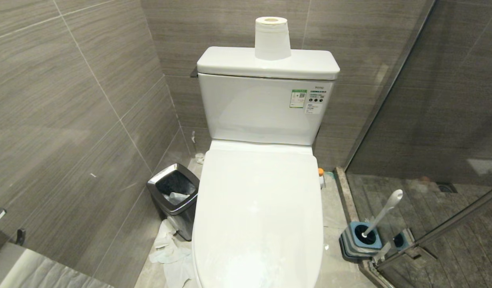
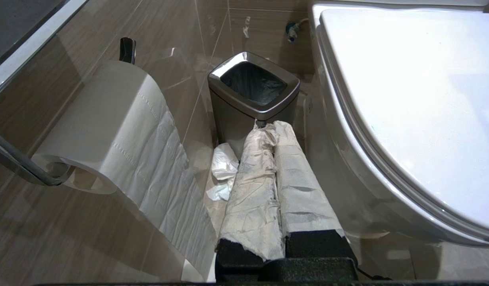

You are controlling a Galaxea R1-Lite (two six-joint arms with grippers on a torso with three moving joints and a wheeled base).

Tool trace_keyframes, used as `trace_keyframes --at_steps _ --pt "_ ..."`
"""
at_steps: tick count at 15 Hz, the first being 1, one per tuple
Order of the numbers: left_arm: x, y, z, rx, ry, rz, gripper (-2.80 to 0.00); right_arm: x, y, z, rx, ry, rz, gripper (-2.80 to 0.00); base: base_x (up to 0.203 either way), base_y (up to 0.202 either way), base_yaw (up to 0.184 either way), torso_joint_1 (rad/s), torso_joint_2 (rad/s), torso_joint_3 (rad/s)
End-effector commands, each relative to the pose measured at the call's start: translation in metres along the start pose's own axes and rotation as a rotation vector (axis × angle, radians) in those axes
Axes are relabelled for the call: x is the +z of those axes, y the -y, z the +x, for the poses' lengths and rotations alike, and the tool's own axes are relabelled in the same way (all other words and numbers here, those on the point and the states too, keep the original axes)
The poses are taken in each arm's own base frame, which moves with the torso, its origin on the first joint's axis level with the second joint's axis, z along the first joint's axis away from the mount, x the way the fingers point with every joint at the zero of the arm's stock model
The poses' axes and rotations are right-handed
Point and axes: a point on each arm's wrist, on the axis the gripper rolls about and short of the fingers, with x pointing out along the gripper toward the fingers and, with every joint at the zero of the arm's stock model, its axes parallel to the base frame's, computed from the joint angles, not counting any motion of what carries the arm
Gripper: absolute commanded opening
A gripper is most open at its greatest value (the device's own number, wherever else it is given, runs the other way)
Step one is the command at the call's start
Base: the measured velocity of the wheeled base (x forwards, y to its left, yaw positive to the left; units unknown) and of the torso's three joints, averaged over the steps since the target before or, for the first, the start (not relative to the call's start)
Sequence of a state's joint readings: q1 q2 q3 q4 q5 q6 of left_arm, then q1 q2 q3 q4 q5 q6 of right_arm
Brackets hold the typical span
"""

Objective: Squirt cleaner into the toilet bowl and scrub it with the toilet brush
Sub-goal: Use the left hand to lift the toilet lid slightly

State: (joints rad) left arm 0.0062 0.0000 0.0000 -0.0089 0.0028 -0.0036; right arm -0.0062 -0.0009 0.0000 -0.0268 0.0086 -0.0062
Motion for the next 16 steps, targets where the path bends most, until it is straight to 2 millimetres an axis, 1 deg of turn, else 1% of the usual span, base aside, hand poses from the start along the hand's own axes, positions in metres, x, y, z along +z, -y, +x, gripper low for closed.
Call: trace_keyframes --at_steps 1,16 --pt "-0.0021 0.0 0.0006 0.0 -0.007 -0.001 -2.8 -0.0034 0.0 0.0008 0.001 -0.011 0.0 -2.8 0.0 0.0 0.0 0.0 0.0 0.0" --pt "-0.0021 0.0 0.0006 0.0 -0.007 -0.001 -2.8 -0.0034 0.0 0.0008 0.001 -0.011 0.0 -2.8 0.0 0.0 0.0 0.0 0.0 0.0"
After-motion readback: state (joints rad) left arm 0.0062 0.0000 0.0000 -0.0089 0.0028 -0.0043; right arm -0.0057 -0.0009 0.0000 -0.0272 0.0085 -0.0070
